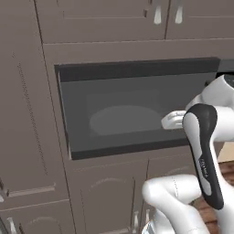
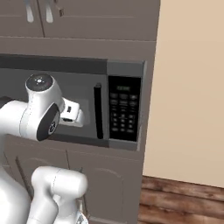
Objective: Navigate to the microwave.
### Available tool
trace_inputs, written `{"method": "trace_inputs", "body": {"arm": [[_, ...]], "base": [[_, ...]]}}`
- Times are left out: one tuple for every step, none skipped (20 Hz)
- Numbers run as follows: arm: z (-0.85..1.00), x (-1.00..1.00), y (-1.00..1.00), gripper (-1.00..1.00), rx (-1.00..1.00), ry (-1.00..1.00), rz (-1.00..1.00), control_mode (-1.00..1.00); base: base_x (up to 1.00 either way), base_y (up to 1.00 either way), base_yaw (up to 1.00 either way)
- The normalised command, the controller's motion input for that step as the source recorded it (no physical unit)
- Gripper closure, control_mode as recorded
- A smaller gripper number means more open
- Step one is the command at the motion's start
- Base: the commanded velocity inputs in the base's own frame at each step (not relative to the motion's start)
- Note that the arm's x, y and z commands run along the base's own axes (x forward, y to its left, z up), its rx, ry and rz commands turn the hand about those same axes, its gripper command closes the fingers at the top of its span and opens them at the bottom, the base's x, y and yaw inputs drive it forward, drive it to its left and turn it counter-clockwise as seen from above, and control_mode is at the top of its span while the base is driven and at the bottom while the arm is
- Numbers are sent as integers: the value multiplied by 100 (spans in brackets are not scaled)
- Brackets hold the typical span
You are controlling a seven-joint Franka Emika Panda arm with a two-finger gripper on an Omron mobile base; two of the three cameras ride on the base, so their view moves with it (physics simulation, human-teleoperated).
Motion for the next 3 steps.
{"method": "trace_inputs", "body": {"arm": [[0, 0, 0, -100, 0, 0, 0, 100], [0, 0, 0, -100, 0, 0, 0, 100], [0, 0, 0, -100, 0, 0, 0, 100]], "base": [[0, 0, 0], [0, 0, 0], [0, 0, 0]]}}
